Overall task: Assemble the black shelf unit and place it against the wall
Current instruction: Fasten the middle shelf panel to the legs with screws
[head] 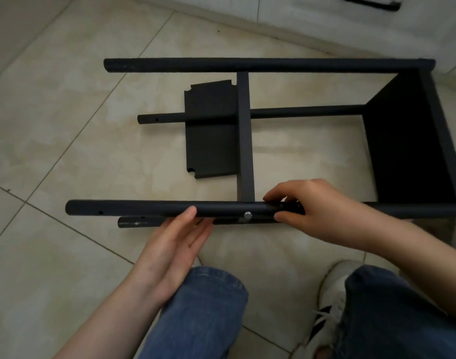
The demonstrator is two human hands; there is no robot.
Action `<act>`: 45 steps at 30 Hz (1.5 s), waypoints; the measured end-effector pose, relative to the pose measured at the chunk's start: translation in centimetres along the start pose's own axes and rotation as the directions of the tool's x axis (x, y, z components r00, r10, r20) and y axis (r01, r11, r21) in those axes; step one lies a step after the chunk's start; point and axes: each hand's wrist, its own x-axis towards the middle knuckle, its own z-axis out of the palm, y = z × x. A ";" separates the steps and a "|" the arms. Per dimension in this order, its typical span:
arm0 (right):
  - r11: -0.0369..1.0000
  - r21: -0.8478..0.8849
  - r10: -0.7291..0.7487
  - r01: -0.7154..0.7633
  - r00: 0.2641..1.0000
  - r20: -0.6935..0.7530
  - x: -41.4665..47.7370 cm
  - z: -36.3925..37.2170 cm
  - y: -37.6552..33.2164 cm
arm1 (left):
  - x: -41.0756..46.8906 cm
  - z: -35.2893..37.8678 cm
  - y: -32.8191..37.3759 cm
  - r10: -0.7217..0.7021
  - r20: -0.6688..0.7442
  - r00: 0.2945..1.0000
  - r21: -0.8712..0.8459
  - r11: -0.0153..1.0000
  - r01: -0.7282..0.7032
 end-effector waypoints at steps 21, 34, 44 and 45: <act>0.955 -0.294 0.045 -0.044 0.999 -0.001 -0.5 -3.7 -1.5 | -0.5 4.2 3.6 0.171 0.037 0.985 -0.037 0.985 -0.170; 0.995 -0.086 0.044 -0.050 0.997 -0.070 -3.0 -11.2 -4.2 | -5.2 12.6 11.5 0.344 0.302 0.889 0.230 0.879 -0.418; 0.989 0.151 0.039 -0.007 0.977 -0.210 -7.1 -13.8 -6.2 | -11.9 20.1 15.2 0.363 0.477 0.801 0.509 0.629 -0.588; 0.984 0.175 0.037 0.002 0.975 -0.219 -7.6 -13.9 -6.2 | -12.6 20.7 15.4 0.354 0.497 0.792 0.540 0.589 -0.602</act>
